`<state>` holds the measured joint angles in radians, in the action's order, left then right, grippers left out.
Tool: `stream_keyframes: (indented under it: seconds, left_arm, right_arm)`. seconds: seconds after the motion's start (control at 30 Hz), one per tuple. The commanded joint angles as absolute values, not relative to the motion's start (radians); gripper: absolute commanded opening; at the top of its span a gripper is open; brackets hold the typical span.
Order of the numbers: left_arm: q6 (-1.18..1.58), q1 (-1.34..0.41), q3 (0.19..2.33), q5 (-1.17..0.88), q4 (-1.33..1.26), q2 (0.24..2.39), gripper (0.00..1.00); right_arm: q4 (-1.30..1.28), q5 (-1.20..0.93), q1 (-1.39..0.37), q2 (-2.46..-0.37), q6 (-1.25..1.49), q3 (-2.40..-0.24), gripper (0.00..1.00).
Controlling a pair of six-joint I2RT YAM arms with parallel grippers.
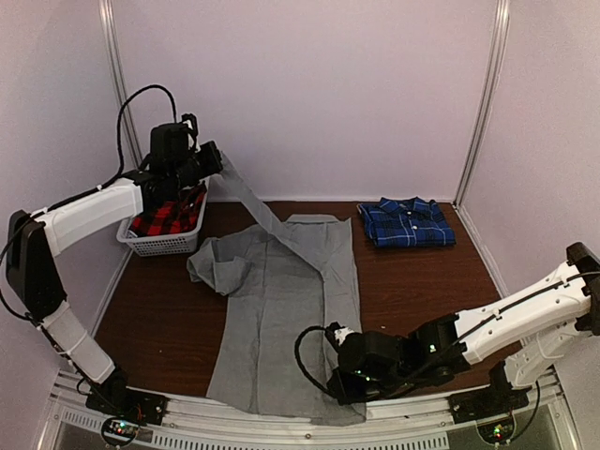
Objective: Fold and stack the long sleeve shirts
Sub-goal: Fold the flattened shirt at the center of the board.
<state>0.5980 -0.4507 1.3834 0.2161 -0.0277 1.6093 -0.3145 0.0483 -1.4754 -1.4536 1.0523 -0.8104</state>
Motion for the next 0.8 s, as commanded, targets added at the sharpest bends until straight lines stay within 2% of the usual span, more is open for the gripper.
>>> stream_keyframes:
  seconds: [0.0, 0.7, 0.77]
  left_arm:
    - [0.575, -0.448, 1.393, 0.174, -0.057, 1.637, 0.0]
    - [0.603, -0.448, 1.291, 0.065, -0.107, 1.603, 0.0]
    - [0.603, -0.448, 1.279, 0.048, -0.116, 1.6, 0.0]
  right_arm:
    - [-0.227, -0.049, -1.454, -1.462, 1.044, -0.778, 0.0]
    - [-0.16, -0.14, -1.434, -1.535, 1.004, -0.755, 0.0]
    - [-0.157, -0.141, -1.433, -1.537, 1.002, -0.756, 0.05]
